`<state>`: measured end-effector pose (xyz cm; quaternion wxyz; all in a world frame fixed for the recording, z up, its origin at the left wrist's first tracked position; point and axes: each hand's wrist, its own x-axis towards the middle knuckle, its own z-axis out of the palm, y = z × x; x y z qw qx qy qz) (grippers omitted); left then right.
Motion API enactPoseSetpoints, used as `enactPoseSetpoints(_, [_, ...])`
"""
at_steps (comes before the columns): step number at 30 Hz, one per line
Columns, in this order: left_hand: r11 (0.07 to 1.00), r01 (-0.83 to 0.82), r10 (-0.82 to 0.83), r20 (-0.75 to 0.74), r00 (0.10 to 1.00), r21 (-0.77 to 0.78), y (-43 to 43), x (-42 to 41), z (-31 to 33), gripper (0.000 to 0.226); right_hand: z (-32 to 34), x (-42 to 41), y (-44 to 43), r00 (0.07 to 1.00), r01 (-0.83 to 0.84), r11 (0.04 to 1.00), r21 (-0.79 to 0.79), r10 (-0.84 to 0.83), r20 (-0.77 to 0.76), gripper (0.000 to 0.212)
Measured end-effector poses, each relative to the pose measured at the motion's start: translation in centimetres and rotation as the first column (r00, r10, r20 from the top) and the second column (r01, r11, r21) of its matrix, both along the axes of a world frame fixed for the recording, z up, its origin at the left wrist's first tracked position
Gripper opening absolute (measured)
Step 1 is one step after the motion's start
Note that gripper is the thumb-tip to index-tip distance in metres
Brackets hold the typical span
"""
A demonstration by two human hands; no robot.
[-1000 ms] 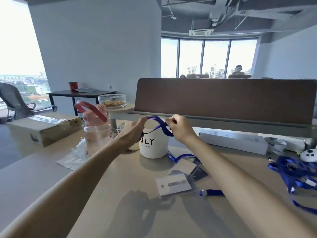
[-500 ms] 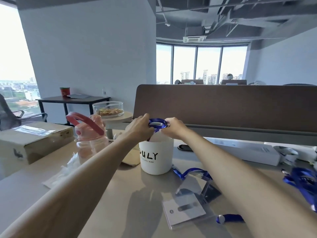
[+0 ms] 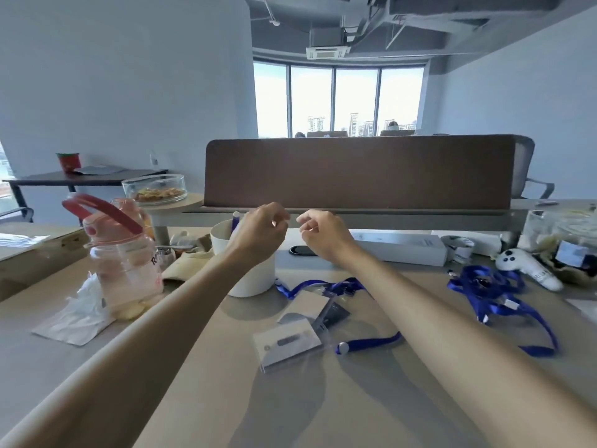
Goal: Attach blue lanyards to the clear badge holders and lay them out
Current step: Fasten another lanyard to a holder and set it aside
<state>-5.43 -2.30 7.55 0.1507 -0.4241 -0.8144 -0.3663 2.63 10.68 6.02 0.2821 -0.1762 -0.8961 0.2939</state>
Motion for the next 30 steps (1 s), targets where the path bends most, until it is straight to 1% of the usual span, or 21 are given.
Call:
enactPoseSetpoints(4, [0.994, 0.103, -0.102, 0.018, 0.995, -0.043, 2.9, 4.3, -1.9, 0.028, -1.8, 5.0, 1.7, 0.999, 0.045, 0.999, -0.025, -0.044, 0.007, 0.029])
enactPoseSetpoints(7, [0.985, 0.164, -0.162, 0.044, 0.986, -0.045, 4.7, 7.0, -2.8, 0.028, -2.7, 8.2, 3.0, 0.997, 0.08, 0.996, -0.04, -0.08, -0.004, 0.028])
enactPoseSetpoints(11, [0.978, 0.177, -0.18, -0.015, 0.984, -0.11, 4.6, 7.8, -3.8, 0.026, -4.5, 10.7, 3.9, 0.996, 0.088, 0.995, -0.035, -0.088, 0.008, 0.03])
enactPoseSetpoints(14, [0.992, 0.102, -0.1, 0.033, 0.994, -0.07, 2.7, 5.3, -3.4, 0.024, -5.7, 9.3, 3.6, 0.997, 0.07, 0.997, -0.032, -0.069, 0.035, 0.029])
enactPoseSetpoints(17, [0.999, 0.015, -0.013, 0.061, 0.998, -0.04, 0.6, 2.2, -2.6, 0.023, -6.0, 5.8, 2.2, 0.999, 0.027, 0.999, -0.022, -0.026, 0.034, 0.027])
enactPoseSetpoints(20, [0.998, -0.047, 0.049, 0.055, 0.997, -0.053, -0.9, 0.0, -1.7, 0.023, -5.4, 2.2, 0.9, 1.0, 0.006, 0.999, -0.043, -0.006, 0.017, 0.028])
enactPoseSetpoints(25, [0.969, -0.24, 0.24, 0.0, 0.971, -0.065, -1.8, -6.1, 0.3, 0.021, -3.9, -3.0, 0.6, 0.999, 0.017, 0.995, -0.098, -0.02, -0.034, 0.025])
enactPoseSetpoints(27, [0.935, -0.337, 0.337, -0.021, 0.941, -0.106, -1.3, -9.3, 0.8, 0.022, -3.5, -4.6, 0.8, 0.998, 0.03, 0.992, -0.126, -0.038, -0.056, 0.024])
enactPoseSetpoints(29, [0.889, -0.4, 0.402, -0.038, 0.915, -0.223, -0.6, -12.4, 0.6, 0.024, -3.3, -5.9, 1.0, 0.997, 0.017, 0.989, -0.149, -0.027, -0.069, 0.023])
enactPoseSetpoints(30, [0.87, -0.401, 0.413, -0.023, 0.911, -0.288, -0.1, -13.8, 0.4, 0.026, -3.3, -6.4, 1.2, 0.997, 0.005, 0.988, -0.154, -0.016, -0.069, 0.023])
